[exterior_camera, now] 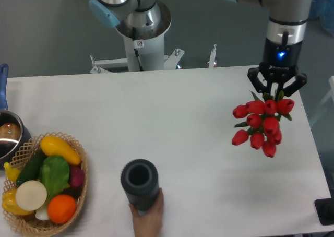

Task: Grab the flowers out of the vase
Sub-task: 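Carry the tulip bouquet away from the vase and hold it raised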

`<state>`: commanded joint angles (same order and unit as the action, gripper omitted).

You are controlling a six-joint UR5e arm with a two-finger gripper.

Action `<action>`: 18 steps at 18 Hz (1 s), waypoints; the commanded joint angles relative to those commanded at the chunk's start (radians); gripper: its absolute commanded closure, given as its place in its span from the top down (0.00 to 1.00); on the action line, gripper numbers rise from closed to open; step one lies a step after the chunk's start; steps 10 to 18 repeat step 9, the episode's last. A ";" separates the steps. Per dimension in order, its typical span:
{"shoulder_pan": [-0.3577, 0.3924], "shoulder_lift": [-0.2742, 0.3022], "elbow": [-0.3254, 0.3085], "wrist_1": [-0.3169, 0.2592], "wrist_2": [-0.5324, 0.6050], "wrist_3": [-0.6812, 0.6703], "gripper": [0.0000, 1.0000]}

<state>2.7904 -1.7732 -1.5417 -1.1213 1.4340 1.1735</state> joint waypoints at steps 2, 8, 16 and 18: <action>-0.020 -0.015 0.011 -0.017 0.041 0.000 0.00; -0.055 -0.060 0.083 -0.146 0.135 0.002 0.00; -0.067 -0.067 0.081 -0.146 0.160 0.002 0.00; -0.067 -0.067 0.081 -0.146 0.160 0.002 0.00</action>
